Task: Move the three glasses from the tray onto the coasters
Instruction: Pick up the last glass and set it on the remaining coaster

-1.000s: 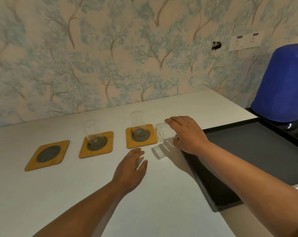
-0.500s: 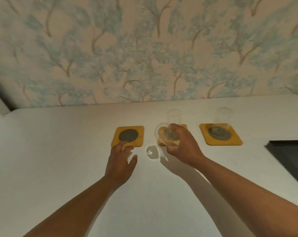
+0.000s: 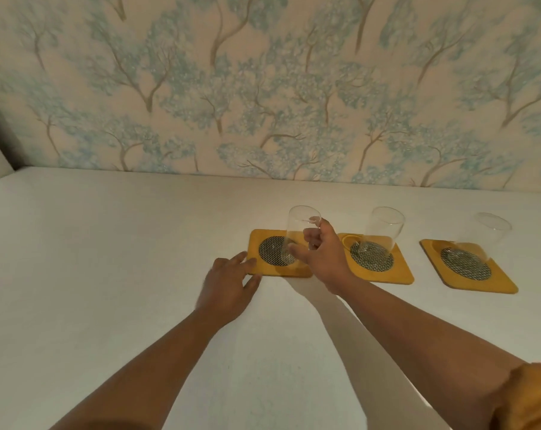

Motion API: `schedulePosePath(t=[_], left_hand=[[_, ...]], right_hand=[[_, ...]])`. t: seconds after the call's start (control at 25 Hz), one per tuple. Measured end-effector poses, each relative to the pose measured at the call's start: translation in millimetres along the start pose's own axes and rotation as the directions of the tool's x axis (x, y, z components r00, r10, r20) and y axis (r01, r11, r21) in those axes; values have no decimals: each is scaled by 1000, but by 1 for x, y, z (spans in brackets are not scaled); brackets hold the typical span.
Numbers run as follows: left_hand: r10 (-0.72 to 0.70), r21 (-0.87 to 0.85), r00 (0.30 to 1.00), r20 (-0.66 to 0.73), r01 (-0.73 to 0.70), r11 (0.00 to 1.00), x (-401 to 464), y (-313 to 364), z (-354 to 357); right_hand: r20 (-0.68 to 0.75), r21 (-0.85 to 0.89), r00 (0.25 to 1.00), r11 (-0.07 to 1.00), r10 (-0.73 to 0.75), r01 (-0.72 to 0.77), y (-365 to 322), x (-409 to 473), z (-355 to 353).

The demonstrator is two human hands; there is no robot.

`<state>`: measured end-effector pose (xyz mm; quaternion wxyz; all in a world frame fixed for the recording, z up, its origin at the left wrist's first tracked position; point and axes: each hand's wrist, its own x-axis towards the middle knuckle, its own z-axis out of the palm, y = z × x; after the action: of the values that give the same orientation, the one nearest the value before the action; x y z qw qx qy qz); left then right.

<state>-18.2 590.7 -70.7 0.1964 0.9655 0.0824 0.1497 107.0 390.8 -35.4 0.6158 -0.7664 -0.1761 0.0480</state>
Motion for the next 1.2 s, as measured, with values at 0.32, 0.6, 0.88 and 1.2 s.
schedulePosePath(t=[0.32,0.6,0.88,1.2], left_hand=[[-25,61,999,38,22,998,0,1,4],[-46,56,999,30,44,997,1,0,5],[-73,73,997,33,71,995,2,0,6],[-92,82,995,29,90,993,2,0,8]], right_hand=[[13,-41,999,998,-44,45,17,29,26],[65,-236,996,969,-58,72,27,25,26],[39,-324,994,940,-99,106,28,25,29],[45,-438,990,888,-131,137,30,25,31]])
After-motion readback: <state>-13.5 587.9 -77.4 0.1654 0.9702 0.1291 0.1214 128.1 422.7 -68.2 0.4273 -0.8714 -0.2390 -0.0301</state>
